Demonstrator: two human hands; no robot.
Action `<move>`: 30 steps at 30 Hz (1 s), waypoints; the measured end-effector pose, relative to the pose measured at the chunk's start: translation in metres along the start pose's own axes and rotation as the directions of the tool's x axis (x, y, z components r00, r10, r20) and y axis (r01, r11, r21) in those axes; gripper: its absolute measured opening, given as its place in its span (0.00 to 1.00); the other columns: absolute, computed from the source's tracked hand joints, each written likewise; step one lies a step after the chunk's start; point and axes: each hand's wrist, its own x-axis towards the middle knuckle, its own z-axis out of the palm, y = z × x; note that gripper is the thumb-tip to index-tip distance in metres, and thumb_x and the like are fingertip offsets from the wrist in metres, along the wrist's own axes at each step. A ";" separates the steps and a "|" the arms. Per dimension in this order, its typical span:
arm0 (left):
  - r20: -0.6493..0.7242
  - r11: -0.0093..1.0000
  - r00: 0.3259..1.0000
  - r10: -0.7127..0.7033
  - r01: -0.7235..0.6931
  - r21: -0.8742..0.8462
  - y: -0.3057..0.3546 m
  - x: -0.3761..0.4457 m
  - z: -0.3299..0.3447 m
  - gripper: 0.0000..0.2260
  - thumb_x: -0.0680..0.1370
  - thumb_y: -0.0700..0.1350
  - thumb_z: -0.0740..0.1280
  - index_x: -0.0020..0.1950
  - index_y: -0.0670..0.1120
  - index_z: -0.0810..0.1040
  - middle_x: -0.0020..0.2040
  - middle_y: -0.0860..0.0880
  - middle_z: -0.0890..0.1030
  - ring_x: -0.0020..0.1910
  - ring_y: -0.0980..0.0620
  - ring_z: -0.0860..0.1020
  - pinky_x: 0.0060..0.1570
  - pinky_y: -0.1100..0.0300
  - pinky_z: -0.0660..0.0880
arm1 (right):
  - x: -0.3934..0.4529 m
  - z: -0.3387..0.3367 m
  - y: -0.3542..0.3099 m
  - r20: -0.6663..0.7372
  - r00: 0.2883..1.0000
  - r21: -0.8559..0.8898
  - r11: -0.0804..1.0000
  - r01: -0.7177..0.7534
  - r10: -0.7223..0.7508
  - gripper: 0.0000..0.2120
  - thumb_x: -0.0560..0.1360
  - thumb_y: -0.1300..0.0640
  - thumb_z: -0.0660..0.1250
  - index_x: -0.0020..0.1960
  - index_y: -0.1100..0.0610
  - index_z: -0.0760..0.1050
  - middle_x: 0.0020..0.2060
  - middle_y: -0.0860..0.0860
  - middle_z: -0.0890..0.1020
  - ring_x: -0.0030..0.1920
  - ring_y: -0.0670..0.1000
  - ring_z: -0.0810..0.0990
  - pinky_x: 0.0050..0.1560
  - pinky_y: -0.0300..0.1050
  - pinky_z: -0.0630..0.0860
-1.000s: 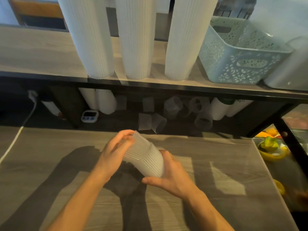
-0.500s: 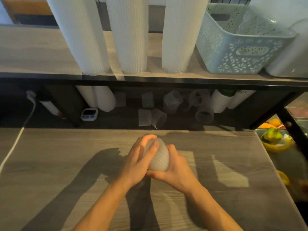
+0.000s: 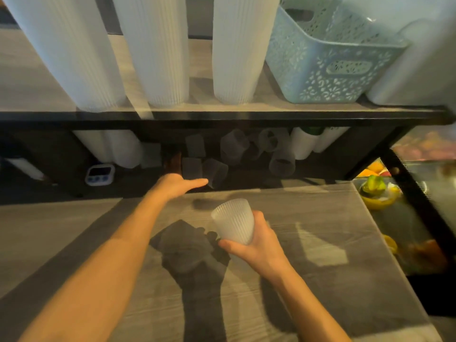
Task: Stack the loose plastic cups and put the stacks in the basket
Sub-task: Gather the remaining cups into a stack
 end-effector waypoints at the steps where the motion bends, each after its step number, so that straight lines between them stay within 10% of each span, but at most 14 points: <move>1: 0.034 0.998 0.999 -0.021 0.019 0.056 -0.001 0.006 0.002 0.47 0.69 0.67 0.72 0.80 0.47 0.56 0.77 0.41 0.64 0.73 0.39 0.66 0.67 0.50 0.66 | 0.000 -0.001 0.002 0.001 1.000 0.003 1.000 -0.016 0.016 0.34 0.63 0.41 0.80 0.59 0.44 0.63 0.52 0.42 0.75 0.51 0.42 0.75 0.50 0.44 0.75; 8: -0.111 0.970 0.983 0.149 -0.124 0.207 -0.010 0.044 0.013 0.43 0.71 0.49 0.76 0.78 0.50 0.55 0.76 0.40 0.58 0.73 0.37 0.63 0.70 0.45 0.66 | 0.004 -0.004 0.002 -0.012 0.999 0.014 0.999 -0.051 0.051 0.35 0.61 0.38 0.79 0.60 0.44 0.63 0.54 0.44 0.76 0.53 0.45 0.76 0.49 0.45 0.76; 16: -0.195 0.981 0.963 0.186 -0.171 0.087 -0.028 0.023 0.009 0.34 0.70 0.58 0.75 0.70 0.48 0.67 0.63 0.41 0.76 0.61 0.38 0.75 0.56 0.50 0.75 | 0.006 0.005 -0.008 0.018 1.000 -0.004 1.000 -0.022 0.022 0.33 0.63 0.41 0.80 0.59 0.47 0.65 0.51 0.41 0.74 0.50 0.39 0.73 0.42 0.36 0.70; 21: -0.250 0.993 0.968 0.027 -0.054 -0.103 -0.039 -0.011 0.010 0.25 0.72 0.67 0.67 0.46 0.45 0.72 0.52 0.45 0.75 0.51 0.46 0.74 0.46 0.54 0.69 | 0.008 0.005 -0.009 0.031 0.999 -0.031 0.999 -0.010 0.011 0.33 0.63 0.40 0.80 0.59 0.47 0.65 0.52 0.42 0.75 0.51 0.41 0.74 0.46 0.41 0.72; 30: -0.265 0.834 0.957 0.117 -0.239 -0.496 -0.049 -0.056 0.013 0.25 0.78 0.63 0.60 0.74 0.58 0.66 0.55 0.55 0.71 0.49 0.55 0.76 0.49 0.56 0.77 | 0.008 -0.001 -0.017 0.111 0.992 -0.109 0.992 0.066 -0.054 0.35 0.63 0.39 0.79 0.61 0.46 0.63 0.55 0.44 0.75 0.53 0.42 0.74 0.44 0.35 0.71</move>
